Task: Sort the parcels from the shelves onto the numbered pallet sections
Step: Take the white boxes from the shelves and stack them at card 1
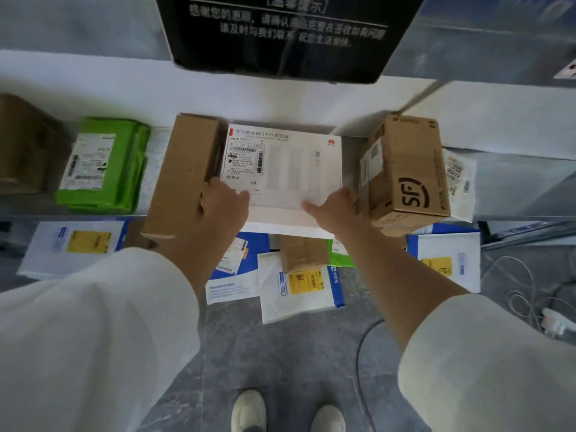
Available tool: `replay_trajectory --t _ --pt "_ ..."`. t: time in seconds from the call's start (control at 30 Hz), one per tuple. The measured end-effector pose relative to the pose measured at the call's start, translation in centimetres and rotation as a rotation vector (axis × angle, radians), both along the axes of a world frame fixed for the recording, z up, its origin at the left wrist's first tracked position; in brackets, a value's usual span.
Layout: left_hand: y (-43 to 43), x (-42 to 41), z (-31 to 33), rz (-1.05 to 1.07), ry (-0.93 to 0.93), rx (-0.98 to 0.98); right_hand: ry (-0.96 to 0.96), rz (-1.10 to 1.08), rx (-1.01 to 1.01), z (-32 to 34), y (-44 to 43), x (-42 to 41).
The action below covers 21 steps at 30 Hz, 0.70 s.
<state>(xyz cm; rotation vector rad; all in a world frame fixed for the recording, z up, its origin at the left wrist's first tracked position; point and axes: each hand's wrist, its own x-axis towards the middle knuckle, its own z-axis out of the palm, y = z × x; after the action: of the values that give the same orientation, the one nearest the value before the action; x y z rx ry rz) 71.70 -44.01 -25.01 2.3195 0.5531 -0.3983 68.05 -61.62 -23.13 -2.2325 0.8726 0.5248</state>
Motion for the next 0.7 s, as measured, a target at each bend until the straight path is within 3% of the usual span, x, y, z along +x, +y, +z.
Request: replay_trajectory --t 0.2,0.37,0.5,0.7 --pt "1.6 -4.4 0.7 0.237 0.035 -0.383 -0.08 -0.069 0.107 0.6 0.2 -3.9" --pt "3.0 -7.2 3.4 0.264 -0.089 -0.471 -0.21 -0.16 0.191 3.4 -0.1 -6.2" --pt "4.0 -10.6 7.5 0.271 -0.19 -0.51 -0.274 -0.109 0.182 7.7 0.7 -9.1" --pt "6.1 -22.4 14.4 0.313 -0.265 -0.471 -0.337 -0.068 0.207 13.7 2.9 -19.6"
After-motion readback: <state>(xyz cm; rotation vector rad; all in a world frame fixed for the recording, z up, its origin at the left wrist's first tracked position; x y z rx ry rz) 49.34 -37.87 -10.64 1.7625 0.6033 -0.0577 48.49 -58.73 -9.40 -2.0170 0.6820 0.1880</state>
